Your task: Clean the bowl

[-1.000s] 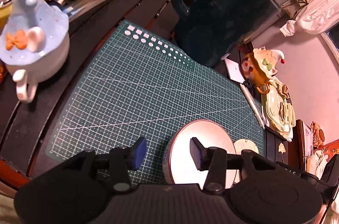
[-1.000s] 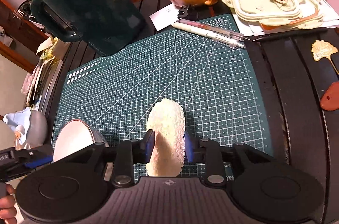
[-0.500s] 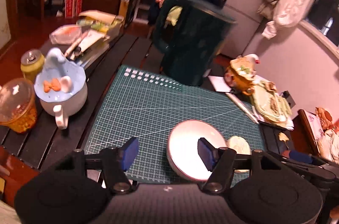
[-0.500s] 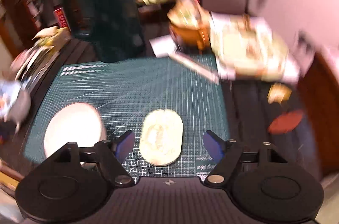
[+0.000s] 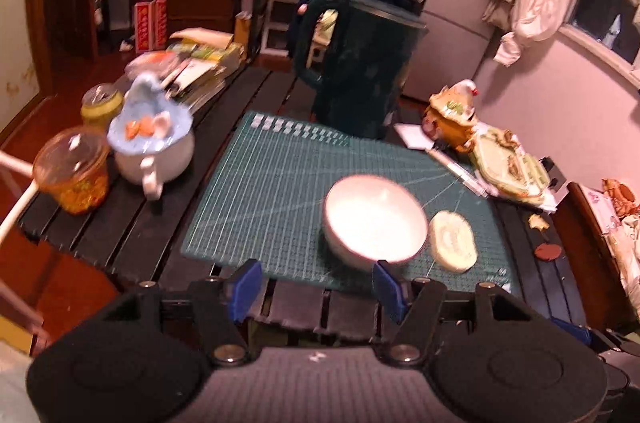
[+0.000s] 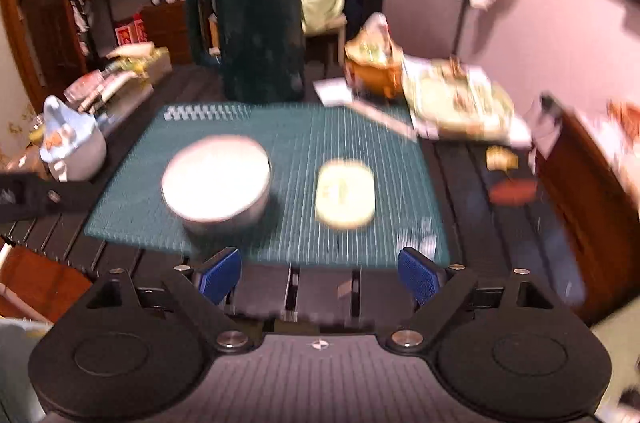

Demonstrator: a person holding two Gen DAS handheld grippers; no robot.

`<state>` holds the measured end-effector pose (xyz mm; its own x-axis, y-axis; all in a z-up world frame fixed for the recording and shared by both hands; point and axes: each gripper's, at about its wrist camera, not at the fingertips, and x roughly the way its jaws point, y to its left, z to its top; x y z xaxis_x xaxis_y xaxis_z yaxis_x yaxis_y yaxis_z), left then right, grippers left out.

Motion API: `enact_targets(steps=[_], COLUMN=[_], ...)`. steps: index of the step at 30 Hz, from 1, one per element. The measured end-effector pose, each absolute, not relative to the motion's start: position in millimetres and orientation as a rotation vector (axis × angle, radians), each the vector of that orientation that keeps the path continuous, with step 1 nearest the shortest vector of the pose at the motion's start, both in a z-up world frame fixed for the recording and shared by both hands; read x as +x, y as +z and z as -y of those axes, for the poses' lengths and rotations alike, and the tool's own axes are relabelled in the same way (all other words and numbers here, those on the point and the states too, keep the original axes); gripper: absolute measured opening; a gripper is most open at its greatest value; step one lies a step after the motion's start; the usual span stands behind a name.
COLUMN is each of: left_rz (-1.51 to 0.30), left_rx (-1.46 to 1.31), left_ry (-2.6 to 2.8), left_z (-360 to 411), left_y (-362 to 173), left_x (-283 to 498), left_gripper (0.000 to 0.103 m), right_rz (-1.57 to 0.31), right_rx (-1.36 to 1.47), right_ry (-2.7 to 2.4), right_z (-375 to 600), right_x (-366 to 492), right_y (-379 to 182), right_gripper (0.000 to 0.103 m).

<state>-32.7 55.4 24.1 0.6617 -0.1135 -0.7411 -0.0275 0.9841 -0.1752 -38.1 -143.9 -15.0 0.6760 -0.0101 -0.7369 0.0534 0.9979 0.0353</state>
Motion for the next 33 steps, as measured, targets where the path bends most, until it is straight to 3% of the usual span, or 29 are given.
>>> enact_targets(steps=[18,22,33], left_rz=[-0.921,-0.928,-0.958], left_rx=[-0.107,-0.089,-0.074], left_ry=[-0.052,-0.055,-0.059], left_z=[-46.0,-42.8,-39.4], left_y=[9.2,7.3,3.5], left_x=[-27.7,-26.9,-23.5], left_gripper=[0.061,0.08,0.08], right_rz=[-0.851,-0.814,-0.817], right_rx=[0.046,0.06,0.049], right_ry=[-0.051,-0.06,-0.064], right_z=[138.8,141.0,139.5], right_x=[-38.6,-40.4,-38.9], right_y=[-28.7,-26.6,-27.3], right_gripper=[0.088,0.099,0.102])
